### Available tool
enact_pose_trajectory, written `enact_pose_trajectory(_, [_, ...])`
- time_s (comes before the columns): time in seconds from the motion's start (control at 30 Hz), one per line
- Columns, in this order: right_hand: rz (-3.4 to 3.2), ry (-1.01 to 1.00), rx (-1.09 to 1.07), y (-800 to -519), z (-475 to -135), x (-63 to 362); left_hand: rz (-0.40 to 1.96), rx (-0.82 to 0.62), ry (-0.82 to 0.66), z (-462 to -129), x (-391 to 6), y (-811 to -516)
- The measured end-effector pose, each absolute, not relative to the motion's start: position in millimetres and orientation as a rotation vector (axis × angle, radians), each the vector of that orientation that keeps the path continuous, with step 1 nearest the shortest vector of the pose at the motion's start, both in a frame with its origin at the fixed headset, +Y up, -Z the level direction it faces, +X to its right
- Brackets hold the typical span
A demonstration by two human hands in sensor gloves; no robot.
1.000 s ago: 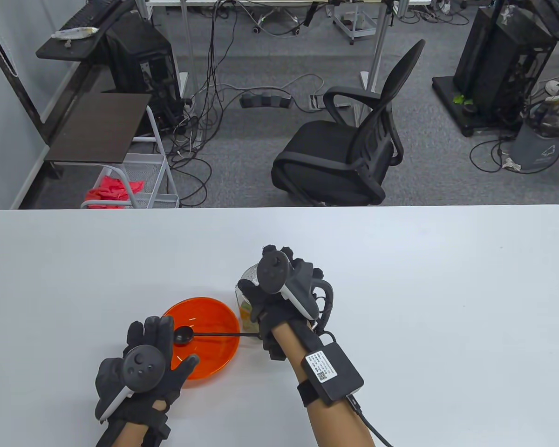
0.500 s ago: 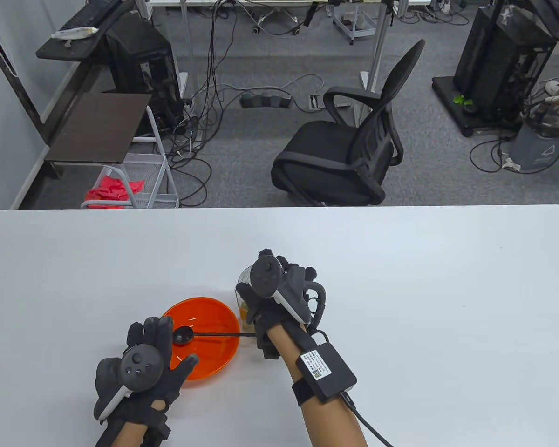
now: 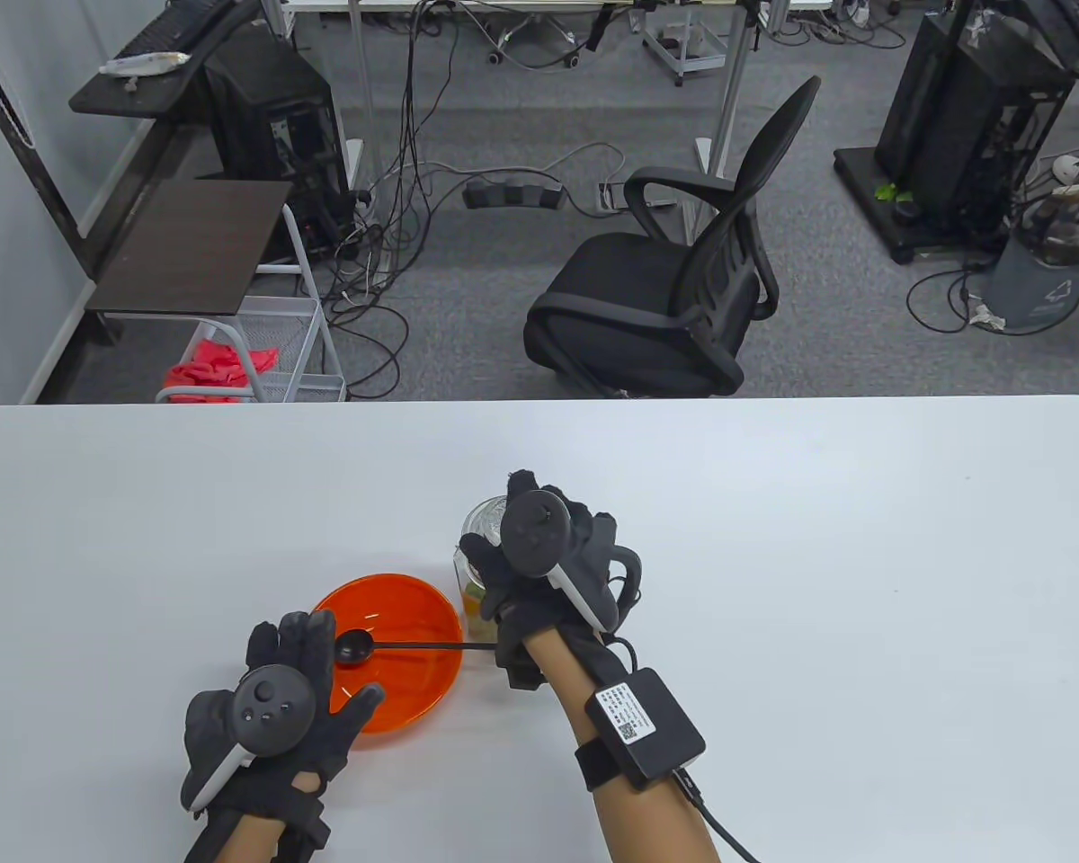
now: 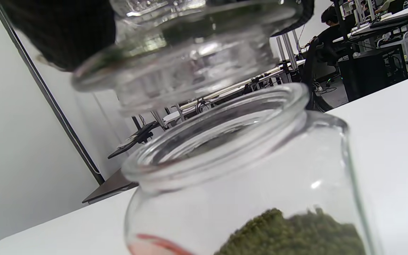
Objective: Portion mung beans with measuring scoop (Bowl in hand)
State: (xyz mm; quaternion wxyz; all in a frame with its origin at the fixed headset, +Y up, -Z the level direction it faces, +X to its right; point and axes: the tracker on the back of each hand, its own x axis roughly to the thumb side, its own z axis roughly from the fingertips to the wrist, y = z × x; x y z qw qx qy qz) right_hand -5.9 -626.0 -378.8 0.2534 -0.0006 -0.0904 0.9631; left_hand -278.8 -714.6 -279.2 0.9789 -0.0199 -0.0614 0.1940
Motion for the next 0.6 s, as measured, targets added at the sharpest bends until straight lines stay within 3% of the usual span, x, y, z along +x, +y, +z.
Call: enact_pose_trajectory(0.6, [2.616, -0.358, -0.1, -616, -349, 49, 0.385, -0.041, -0.141, -277, -274, -713])
